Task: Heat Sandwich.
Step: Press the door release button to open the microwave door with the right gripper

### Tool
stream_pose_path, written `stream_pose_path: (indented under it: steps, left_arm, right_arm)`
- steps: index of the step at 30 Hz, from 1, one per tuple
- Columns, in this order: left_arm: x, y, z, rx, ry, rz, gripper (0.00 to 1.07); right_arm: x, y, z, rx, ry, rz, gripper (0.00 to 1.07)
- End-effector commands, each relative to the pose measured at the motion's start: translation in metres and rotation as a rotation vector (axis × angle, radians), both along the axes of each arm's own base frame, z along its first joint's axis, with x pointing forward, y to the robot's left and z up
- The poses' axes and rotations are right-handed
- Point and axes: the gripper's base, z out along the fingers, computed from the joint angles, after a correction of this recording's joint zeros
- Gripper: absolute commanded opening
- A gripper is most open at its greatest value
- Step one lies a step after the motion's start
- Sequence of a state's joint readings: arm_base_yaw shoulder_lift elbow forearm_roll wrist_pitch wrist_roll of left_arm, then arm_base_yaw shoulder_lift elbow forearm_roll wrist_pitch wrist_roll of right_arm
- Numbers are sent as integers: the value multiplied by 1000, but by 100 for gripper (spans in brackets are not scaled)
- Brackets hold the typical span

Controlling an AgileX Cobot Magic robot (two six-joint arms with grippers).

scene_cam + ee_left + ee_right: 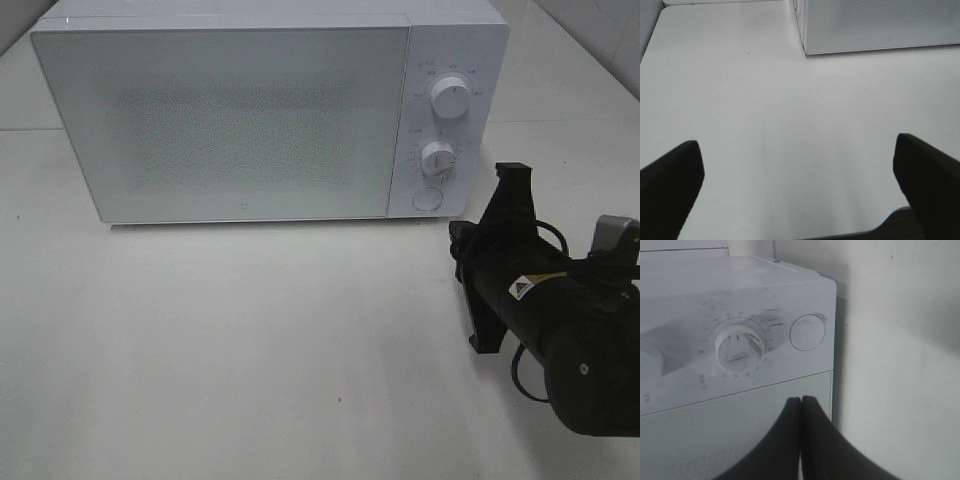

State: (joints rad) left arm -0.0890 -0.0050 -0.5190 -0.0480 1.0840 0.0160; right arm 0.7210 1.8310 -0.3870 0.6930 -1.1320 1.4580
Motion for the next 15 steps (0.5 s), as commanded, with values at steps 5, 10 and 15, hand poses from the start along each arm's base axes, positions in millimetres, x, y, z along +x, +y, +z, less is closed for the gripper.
stream_pose_path:
  steps: [5, 10, 15]
  left_arm:
    - [-2, 0, 0, -10, -25, 1, 98]
    - [-2, 0, 0, -10, -25, 1, 98]
    - [-2, 0, 0, -10, -25, 1, 98]
  right_arm:
    - [25, 10, -8, -18, 11, 41, 0]
    - [42, 11, -10, -25, 24, 35, 0]
    - [61, 8, -18, -36, 54, 10, 0]
